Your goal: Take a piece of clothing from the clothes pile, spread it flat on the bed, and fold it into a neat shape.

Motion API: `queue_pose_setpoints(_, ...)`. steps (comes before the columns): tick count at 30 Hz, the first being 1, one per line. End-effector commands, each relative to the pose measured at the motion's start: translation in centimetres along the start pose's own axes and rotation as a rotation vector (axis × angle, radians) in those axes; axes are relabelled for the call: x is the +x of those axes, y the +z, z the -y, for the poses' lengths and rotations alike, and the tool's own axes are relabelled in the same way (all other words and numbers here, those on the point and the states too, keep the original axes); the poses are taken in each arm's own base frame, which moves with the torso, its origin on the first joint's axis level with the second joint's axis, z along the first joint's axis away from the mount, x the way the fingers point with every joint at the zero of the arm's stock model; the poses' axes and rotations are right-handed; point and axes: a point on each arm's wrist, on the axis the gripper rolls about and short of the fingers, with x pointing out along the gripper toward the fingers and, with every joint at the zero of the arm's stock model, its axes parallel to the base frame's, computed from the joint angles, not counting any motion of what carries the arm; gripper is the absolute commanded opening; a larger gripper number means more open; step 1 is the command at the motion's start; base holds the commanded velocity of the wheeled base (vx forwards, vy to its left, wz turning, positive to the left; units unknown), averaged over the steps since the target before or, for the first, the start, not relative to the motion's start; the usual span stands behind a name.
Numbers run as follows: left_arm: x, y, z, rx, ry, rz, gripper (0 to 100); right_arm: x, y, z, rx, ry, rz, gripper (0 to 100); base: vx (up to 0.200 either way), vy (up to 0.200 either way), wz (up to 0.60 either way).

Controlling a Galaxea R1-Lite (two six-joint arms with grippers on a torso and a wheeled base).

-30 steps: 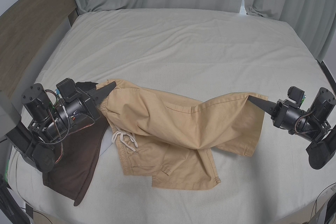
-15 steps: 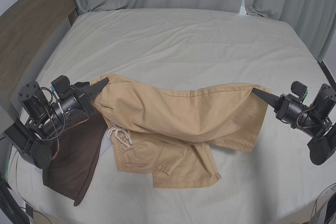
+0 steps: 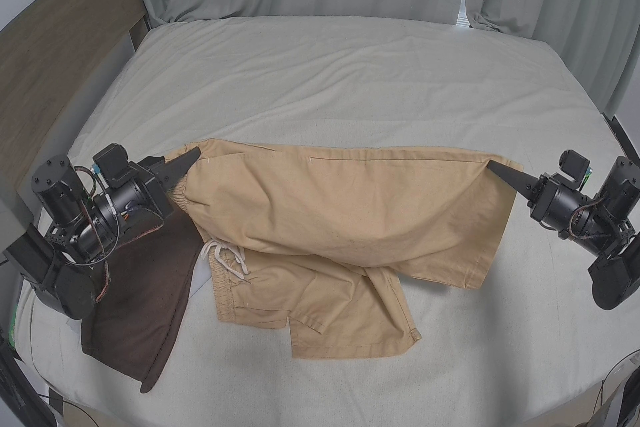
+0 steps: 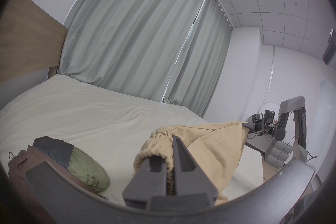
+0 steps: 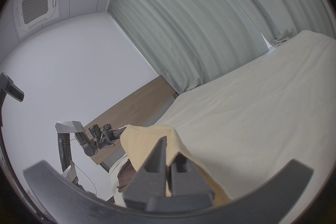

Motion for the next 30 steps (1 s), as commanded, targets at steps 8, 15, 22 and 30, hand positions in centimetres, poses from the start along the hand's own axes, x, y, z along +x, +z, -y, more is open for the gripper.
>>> queue_pose_setpoints(8, -0.4, 0.1, -0.6, 0.003, 0.012, -0.001, 0, -0.1, 0.2, 0.3, -0.006, -0.009, 0.008, 0, 0.0, 0.0, 0.0)
queue_pose_setpoints(15, -0.5, 0.0, -1.0, 0.002, 0.024, -0.004, 0, -0.1, 0.2, 0.4, -0.005, -0.011, 0.007, 0, 0.0, 0.0, 0.0)
queue_pose_setpoints(22, -0.5, 0.0, -1.3, 0.004, 0.033, -0.003, 0, 0.0, 0.2, 0.5, -0.007, -0.011, 0.007, 0, 0.0, 0.0, 0.0)
queue_pose_setpoints(30, -0.3, -0.3, -1.3, 0.004, 0.03, -0.009, 0, 0.2, 0.0, 0.4, -0.008, -0.005, 0.003, 0, 0.0, 0.0, 0.0)
